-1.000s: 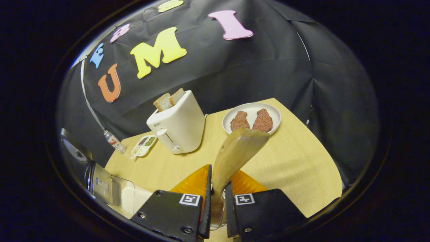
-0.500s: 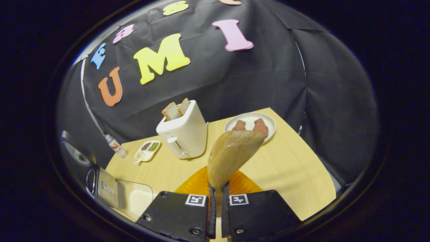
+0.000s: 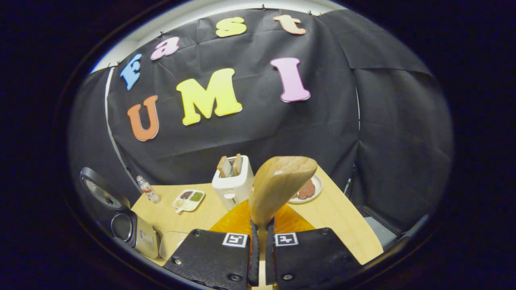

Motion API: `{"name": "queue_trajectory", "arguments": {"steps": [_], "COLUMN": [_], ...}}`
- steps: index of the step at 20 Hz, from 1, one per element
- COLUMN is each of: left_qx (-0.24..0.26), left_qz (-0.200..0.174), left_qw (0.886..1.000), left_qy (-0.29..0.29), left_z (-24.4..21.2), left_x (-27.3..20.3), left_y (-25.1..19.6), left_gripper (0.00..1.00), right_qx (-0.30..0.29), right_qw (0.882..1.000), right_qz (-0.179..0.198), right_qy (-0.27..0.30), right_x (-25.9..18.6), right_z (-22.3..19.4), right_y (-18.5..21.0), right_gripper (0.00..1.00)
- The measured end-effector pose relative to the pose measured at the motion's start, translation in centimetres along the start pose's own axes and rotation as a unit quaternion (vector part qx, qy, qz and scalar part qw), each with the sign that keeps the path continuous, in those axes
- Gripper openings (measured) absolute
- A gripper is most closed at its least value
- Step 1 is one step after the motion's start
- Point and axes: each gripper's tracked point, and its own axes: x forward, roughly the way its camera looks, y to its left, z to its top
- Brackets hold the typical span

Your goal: Close the left gripper, press the button to open the rice cooker; take a wooden spoon from the chopstick holder with the right hand, scoop a spoonful of rice and pour it into the rice cooker, then put the wooden spoon back into the chopstick holder.

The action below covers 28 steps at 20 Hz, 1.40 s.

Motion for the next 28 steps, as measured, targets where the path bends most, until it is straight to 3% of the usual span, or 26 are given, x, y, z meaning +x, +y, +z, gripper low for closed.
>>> {"name": "queue_trajectory", "arguments": {"steps": [4,7,10,16,26,28], "left_qx": [0.007,0.006,0.009,-0.003,0.002,0.003], "left_qz": [-0.033,-0.045,-0.048,-0.038,-0.005,-0.001], "left_qw": [0.999,0.999,0.999,0.999,1.0,0.999], "left_qy": [-0.005,-0.005,-0.005,0.008,0.031,0.034], "left_z": [-0.2,-0.3,-0.3,-0.7,-2.0,-2.2], "left_x": [0.0,-0.1,-0.5,-1.0,-0.3,-0.1], "left_y": [1.7,2.9,3.8,4.8,4.9,4.9], "left_gripper": [0.94,0.94,0.94,0.95,0.95,0.95], "right_qx": [0.001,0.001,-0.014,-0.024,-0.135,-0.134], "right_qw": [1.0,0.999,0.999,0.997,0.989,0.989], "right_qz": [0.022,0.047,0.046,0.015,-0.033,-0.029], "right_qy": [-0.002,0.009,0.024,0.072,0.053,0.062], "right_x": [-2.4,-2.6,-1.6,2.7,8.5,9.2], "right_z": [0.5,-1.2,-4.0,-11.3,-15.4,-16.8], "right_y": [6.4,11.3,14.1,14.7,13.1,13.6], "right_gripper": [0.11,0.11,0.11,0.11,0.11,0.11]}}
